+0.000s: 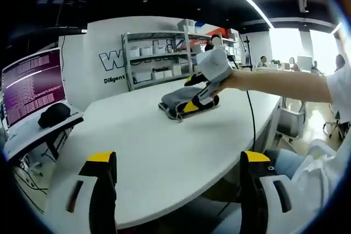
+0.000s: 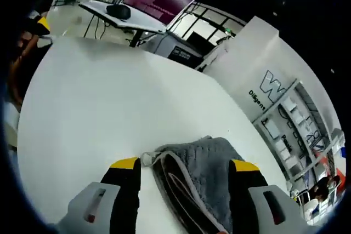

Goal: Open the folded towel by lifting each exposed corner and separating the folded layers until the towel lies flat within the target outline without major curled edges

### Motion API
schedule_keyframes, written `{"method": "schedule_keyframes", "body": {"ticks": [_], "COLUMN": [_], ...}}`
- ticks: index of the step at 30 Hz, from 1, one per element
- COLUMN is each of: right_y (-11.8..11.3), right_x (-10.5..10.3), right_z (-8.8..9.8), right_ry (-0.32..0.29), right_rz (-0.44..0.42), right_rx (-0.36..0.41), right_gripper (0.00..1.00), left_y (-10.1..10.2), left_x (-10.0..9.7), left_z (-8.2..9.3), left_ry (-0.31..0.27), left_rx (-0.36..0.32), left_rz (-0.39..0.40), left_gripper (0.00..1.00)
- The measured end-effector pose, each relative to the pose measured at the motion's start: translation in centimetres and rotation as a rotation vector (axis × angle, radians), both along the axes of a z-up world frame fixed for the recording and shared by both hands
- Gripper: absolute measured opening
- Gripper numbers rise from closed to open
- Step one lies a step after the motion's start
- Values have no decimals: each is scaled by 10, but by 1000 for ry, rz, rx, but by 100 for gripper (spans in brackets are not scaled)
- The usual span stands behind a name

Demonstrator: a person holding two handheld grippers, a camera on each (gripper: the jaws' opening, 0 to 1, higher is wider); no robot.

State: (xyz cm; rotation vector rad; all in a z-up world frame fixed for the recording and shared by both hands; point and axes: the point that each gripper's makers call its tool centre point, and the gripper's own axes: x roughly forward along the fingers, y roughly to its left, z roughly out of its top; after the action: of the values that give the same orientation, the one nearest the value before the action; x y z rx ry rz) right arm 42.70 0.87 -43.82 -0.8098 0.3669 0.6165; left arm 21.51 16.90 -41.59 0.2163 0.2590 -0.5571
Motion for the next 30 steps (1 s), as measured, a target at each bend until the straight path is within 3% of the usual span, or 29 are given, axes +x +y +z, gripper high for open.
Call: {"method": "schedule_keyframes", "body": {"ticks": [3, 8, 12, 17, 22, 24, 30], "right_y": [2, 6, 0, -3, 1, 3, 4], "right_x": [5, 8, 14, 30, 29, 32, 42], "right_z": [-3, -1, 0, -4, -16, -15, -9], "right_ry": [-25, -17, -22, -18, -22, -65, -81], "right_rz": [25, 29, 30, 28, 58, 89, 101], "right_rx": [-90, -143, -245, -291, -334, -365, -352], "right_gripper": [49, 48, 40, 40, 37, 30, 8], "left_y": [5, 14, 19, 25, 26, 26, 23], "left_x": [-1, -6, -5, -3, 0, 0, 0], "left_z": [0, 9, 10, 9, 8, 5, 5], "left_ry": [1, -23, -27, -20, -15, -8, -5], "left_rx": [12, -9, -14, -16, -17, -11, -8], "left_rz": [10, 29, 42, 55, 59, 57, 45], "left_gripper": [91, 91, 90, 89, 89, 89, 89]}}
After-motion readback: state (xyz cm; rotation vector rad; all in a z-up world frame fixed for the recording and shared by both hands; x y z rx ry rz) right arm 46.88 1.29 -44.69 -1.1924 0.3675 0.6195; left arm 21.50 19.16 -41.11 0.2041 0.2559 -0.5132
